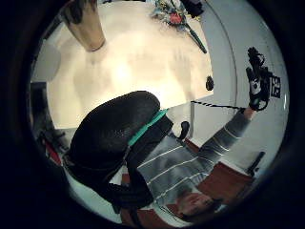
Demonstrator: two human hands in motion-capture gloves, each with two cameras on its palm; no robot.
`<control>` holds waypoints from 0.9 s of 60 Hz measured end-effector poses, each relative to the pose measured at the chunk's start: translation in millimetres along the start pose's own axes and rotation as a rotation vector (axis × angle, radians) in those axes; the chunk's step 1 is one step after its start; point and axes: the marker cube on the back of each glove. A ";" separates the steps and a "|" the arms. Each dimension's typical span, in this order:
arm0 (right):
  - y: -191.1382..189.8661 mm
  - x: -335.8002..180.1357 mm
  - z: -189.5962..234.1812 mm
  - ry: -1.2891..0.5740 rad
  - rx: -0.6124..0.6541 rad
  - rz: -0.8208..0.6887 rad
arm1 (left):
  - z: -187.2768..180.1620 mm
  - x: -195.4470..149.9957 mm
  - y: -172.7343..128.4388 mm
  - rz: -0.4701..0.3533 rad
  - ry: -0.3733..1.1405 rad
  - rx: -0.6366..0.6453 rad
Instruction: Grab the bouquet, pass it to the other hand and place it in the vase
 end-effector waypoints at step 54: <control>-146.5 131.6 9.8 -0.062 0.017 0.273 | 13.7 37.3 -47.8 0.122 -0.103 0.074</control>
